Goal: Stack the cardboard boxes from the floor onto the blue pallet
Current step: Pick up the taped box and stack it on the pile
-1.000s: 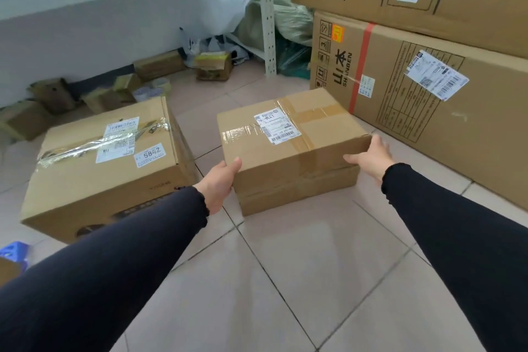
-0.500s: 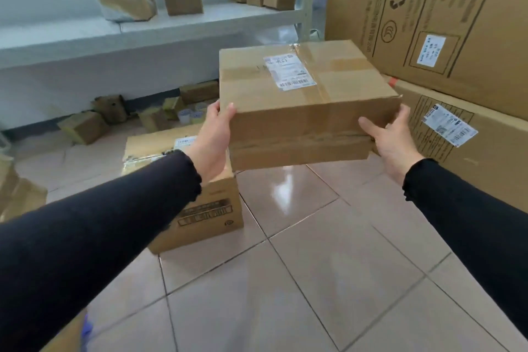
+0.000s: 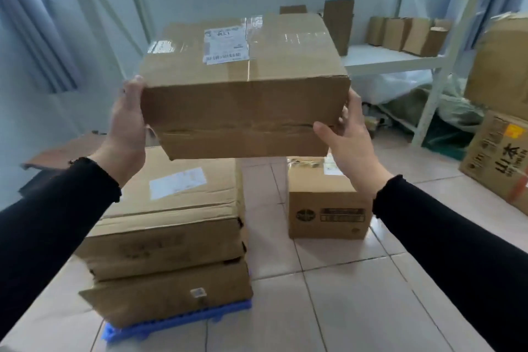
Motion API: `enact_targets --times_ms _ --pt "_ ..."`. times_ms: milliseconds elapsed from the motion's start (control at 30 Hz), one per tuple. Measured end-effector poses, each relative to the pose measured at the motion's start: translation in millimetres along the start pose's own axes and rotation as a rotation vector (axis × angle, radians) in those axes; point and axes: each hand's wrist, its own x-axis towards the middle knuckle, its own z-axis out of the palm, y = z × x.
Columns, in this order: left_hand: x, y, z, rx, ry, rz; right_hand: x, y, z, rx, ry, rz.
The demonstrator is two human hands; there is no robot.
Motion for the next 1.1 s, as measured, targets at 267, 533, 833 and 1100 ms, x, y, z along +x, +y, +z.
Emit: enact_targets --times_ms 267,533,833,1100 --pt "-15.7 6.0 -167.2 0.117 0.18 -0.047 -51.1 -11.1 144.2 -0.061 -0.155 -0.015" --pt "-20.7 -14.8 -190.0 0.127 0.146 -0.095 -61.3 -0.6 164.9 -0.132 -0.188 0.018" --pt "-21.1 -29.5 -197.2 0.156 0.15 -0.085 -65.0 13.9 162.7 -0.182 -0.219 0.046" --pt "-21.2 -0.3 -178.8 0.769 0.25 0.319 -55.2 13.5 126.6 -0.405 -0.347 -0.019"
